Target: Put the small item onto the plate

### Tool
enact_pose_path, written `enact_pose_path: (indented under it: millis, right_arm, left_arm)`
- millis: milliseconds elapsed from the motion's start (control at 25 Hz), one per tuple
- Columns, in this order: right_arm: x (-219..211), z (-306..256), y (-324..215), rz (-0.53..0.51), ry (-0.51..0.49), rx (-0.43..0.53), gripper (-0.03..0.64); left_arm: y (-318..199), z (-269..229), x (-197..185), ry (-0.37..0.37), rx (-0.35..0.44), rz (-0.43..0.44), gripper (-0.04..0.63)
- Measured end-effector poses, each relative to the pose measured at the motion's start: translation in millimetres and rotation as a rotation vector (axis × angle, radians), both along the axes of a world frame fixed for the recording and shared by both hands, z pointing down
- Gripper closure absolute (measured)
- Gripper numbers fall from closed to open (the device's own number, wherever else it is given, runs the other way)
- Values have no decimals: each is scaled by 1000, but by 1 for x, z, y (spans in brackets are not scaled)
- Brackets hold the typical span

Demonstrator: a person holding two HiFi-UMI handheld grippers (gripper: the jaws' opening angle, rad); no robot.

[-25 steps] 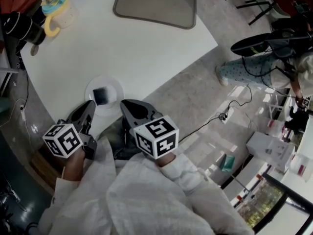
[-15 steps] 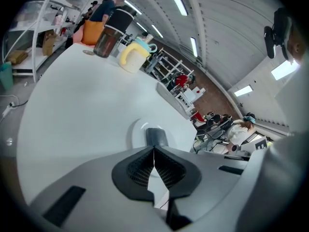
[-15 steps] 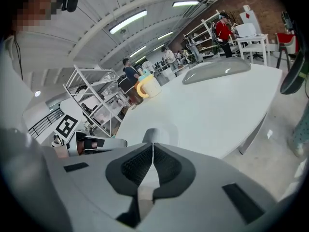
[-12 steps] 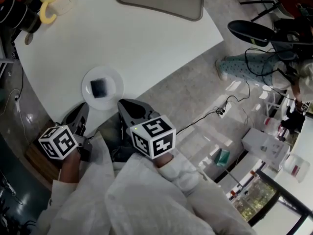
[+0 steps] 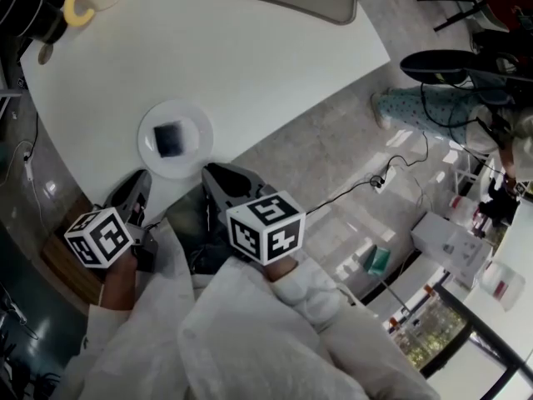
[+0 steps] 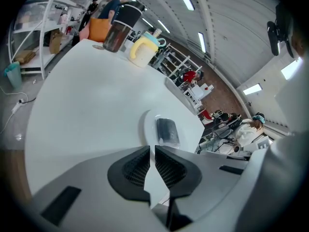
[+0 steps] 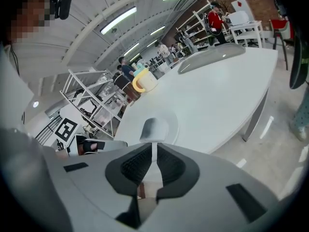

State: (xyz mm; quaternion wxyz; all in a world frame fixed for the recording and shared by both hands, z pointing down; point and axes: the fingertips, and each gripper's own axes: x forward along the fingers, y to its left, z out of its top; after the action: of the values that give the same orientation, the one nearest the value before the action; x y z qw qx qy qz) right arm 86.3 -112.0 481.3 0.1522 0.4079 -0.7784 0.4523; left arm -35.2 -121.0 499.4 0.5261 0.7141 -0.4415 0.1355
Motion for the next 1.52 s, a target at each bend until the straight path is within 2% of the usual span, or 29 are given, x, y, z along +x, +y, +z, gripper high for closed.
enact_pose_path:
  millis: [80,160,240,320,520,1160,1400,1520]
  right_arm:
    - [1,0,3,5,-2,-8,597]
    - [0,2,5,9,-13,-22,595]
    - [-1,4,5,17,-31,-43,589]
    - [0,7,5,26,-38,-63,539]
    - [2,15,1,49,-19,-90,510]
    - [7,29,-12,98,-4,-154,505]
    - [11,30,-14,116,-8,-173,505]
    - [10,30,-14,116,-2,-177,505]
  left_arm:
    - [3,1,2,8,-7,-4,565]
    - [5,3,3,15,-12,2,515]
    - [4,4,3,19,-14,3,512]
    - [2,5,4,22,-16,2,508]
    - [-1,9,5,32,-35,7,500]
    - [-8,10,10,89,-105,-15,492]
    - [-13,9,17,135,-111,-34,492]
    - [-15,9,16,136,-109,-40,494]
